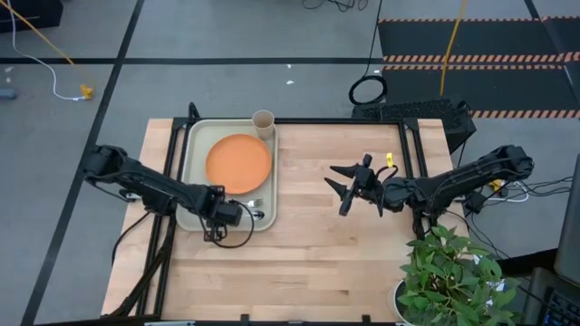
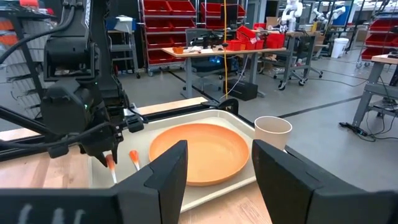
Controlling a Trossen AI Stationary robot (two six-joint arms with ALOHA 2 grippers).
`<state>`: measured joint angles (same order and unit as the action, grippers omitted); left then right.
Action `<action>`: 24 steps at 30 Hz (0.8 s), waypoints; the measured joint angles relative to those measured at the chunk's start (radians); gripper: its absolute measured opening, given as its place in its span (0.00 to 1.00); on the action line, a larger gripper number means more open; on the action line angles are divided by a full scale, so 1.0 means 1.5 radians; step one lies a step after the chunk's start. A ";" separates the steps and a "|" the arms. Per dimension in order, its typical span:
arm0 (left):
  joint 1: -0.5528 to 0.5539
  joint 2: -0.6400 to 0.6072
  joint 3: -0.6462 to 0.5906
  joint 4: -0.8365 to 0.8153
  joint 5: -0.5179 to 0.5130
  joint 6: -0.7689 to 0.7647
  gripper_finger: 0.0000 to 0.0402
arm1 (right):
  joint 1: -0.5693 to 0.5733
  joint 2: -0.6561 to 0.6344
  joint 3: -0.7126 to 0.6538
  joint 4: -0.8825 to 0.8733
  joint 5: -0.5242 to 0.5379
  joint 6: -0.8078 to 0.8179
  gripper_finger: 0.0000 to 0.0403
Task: Pick and place plate/cup/fork/spoon on tray
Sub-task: Put the orange spoon on the light brown tray
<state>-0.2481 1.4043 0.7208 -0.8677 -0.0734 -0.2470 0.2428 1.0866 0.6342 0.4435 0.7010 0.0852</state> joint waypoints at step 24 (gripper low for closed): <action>0.000 0.011 0.001 -0.004 0.003 -0.016 0.36 | 0.000 0.000 0.000 0.000 0.000 0.000 0.43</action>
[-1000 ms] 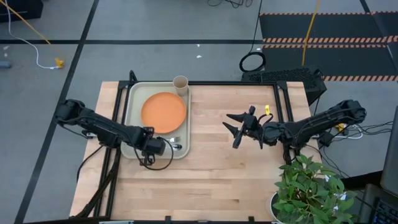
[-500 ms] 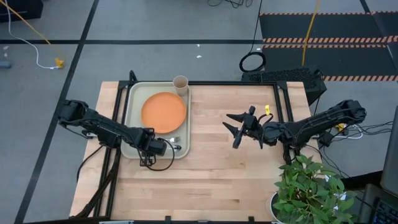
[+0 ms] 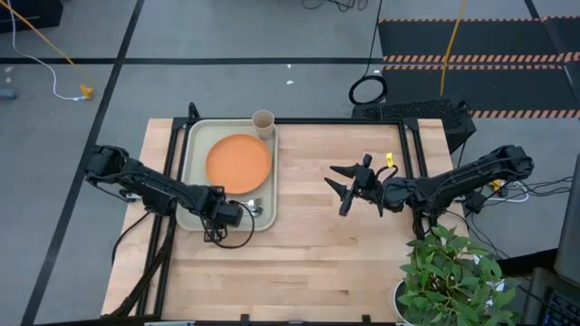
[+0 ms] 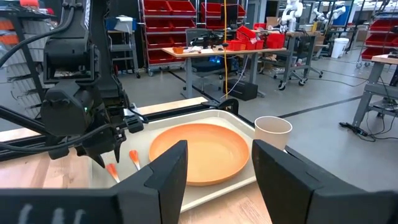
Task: Pick and place plate/cup/fork/spoon on tray
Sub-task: Put the orange spoon on the light brown tray
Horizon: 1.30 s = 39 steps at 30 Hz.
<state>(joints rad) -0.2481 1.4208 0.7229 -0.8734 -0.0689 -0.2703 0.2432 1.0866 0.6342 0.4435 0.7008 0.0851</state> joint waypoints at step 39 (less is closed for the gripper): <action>-0.008 0.000 -0.014 0.008 -0.012 -0.021 0.18 | 0.001 0.000 0.000 0.001 -0.033 -0.007 0.43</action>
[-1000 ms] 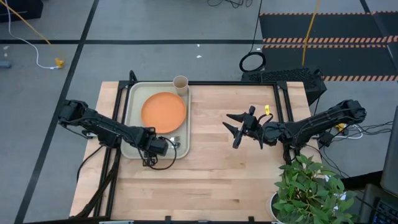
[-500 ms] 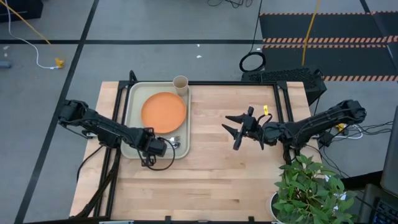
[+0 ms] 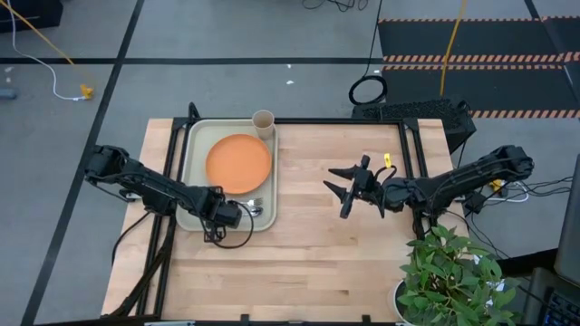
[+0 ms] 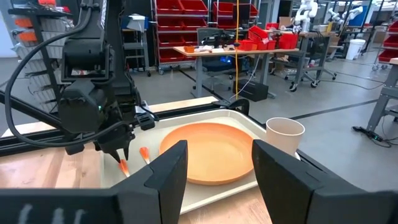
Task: Pick and place plate/cup/fork/spoon on tray
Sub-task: Put the orange spoon on the light brown tray
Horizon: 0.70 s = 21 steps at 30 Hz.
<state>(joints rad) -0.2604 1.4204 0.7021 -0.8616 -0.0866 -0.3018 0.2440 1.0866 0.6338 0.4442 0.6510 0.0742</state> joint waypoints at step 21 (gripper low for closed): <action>0.001 -0.003 -0.035 0.016 -0.028 0.008 0.18 | 0.000 0.000 0.000 0.000 0.000 0.000 0.43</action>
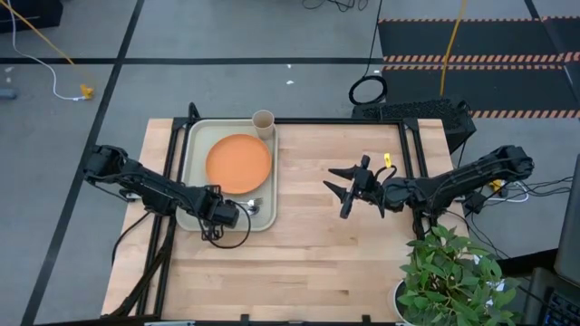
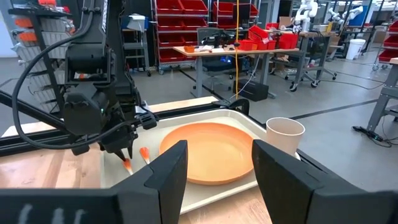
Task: Pick and place plate/cup/fork/spoon on tray
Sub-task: Put the orange spoon on the light brown tray
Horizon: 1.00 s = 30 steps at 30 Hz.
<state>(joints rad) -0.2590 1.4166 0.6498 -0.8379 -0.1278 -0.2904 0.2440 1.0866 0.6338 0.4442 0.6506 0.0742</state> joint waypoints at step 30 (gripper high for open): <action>0.005 0.004 0.034 -0.072 0.008 -0.023 0.18 | 0.000 0.000 0.000 0.000 0.001 0.000 0.43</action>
<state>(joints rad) -0.2520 1.4223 0.7002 -0.9461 -0.1154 -0.3253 0.2440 1.0866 0.6338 0.4442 0.6514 0.0742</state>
